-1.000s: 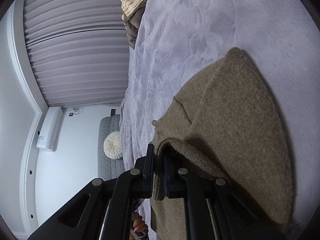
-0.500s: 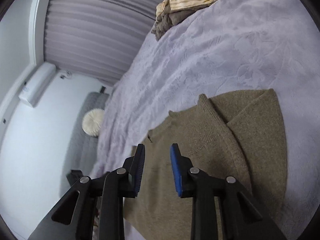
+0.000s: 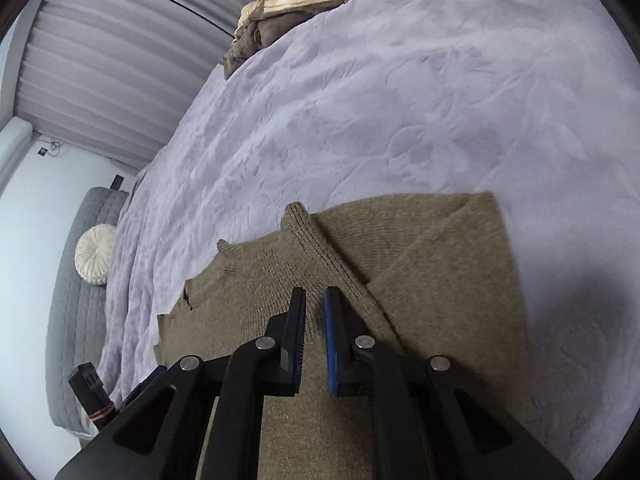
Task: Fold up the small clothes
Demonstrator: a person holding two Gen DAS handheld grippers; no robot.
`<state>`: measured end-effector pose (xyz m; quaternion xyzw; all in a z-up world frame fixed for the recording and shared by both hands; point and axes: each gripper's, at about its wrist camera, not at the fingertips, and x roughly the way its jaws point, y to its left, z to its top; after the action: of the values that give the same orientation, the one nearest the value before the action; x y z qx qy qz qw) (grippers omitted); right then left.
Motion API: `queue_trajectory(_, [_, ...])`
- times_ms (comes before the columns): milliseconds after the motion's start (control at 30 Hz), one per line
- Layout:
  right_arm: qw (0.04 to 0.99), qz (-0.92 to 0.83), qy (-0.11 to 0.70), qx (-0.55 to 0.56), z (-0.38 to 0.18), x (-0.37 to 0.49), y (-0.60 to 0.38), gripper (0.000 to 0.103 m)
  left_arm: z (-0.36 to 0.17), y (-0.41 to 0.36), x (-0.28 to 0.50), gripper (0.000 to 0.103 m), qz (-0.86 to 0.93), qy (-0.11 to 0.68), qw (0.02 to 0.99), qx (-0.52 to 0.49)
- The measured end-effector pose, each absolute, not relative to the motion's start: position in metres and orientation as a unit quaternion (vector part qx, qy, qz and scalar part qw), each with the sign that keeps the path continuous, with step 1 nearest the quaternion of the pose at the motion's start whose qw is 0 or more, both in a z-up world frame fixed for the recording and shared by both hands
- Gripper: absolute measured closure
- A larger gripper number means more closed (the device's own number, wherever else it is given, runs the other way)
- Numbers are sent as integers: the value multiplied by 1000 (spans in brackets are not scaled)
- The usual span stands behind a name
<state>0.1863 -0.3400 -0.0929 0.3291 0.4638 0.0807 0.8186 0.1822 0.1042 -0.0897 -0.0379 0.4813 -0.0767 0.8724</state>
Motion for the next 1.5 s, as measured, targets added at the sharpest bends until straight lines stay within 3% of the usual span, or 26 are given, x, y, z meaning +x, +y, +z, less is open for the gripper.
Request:
queue_trajectory(133, [820,107,465,317,-73,145,-334,80,-83,134,149,18,-74,499,861,-68])
queue_trajectory(200, [817,129,466,315,-68,121,-327,57,-84,143,131,18,-73,509,853,-85])
queue_trajectory(233, [817,139,465,313,-65,109,-324,54,-86,148,121,18,-72,516,848,-97])
queue_trajectory(600, [797,144,474,345,-81,-25,-321,52,-116,175,44,18,-68,551,795,-244])
queue_trajectory(767, [777,103,459,418,-105,-36,-343,52,-118,175,45,20,-64,546,786,-285])
queue_trajectory(800, [775,96,444,439,-107,-35,-349,52,-118,176,46,29,-67,538,786,-296])
queue_trajectory(833, [771,86,426,466,-110,-32,-356,52,-118,174,47,58,-71,537,785,-301])
queue_trajectory(867, [763,83,411,492,-114,-27,-362,52,-121,173,50,78,-68,546,781,-296])
queue_trajectory(933, [757,74,415,499,-115,-15,-363,86,-118,170,49,79,-71,546,781,-295])
queue_trajectory(967, [767,72,426,474,-108,-11,-360,95,-113,169,49,79,-73,541,787,-287])
queue_trajectory(1100, [820,74,425,376,-71,-12,-350,95,-97,164,34,79,-77,524,818,-224])
queue_trajectory(1200, [811,39,469,348,-93,-8,-355,95,-121,175,26,79,-67,543,805,-230])
queue_trajectory(1300, [797,33,477,370,-117,-17,-363,95,-125,191,15,79,-65,532,799,-272])
queue_trajectory(1500, [812,13,471,344,-90,-41,-366,88,-107,206,2,79,-50,516,823,-233])
